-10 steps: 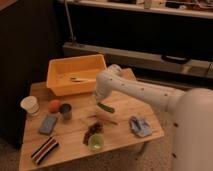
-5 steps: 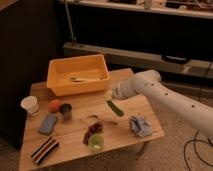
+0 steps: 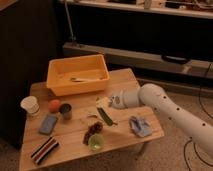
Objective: Place pepper in plastic cup
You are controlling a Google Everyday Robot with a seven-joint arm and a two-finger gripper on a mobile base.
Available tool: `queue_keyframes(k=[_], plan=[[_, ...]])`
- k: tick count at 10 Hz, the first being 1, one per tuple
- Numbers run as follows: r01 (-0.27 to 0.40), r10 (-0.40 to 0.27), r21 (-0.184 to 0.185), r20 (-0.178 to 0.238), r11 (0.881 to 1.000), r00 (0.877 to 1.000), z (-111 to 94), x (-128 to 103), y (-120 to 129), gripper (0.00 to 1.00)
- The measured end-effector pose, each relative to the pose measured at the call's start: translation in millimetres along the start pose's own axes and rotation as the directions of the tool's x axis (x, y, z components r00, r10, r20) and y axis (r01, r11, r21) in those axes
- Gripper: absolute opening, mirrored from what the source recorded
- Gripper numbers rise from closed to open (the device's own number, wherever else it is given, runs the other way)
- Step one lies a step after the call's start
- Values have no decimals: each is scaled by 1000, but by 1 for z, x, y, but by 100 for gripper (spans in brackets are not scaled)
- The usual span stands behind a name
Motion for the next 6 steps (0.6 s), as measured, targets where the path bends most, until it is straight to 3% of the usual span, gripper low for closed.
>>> queue_keyframes(k=[4, 6], plan=[[40, -42, 78, 25, 996, 999, 27, -18, -30, 0], [50, -53, 91, 32, 995, 998, 36, -26, -33, 0]])
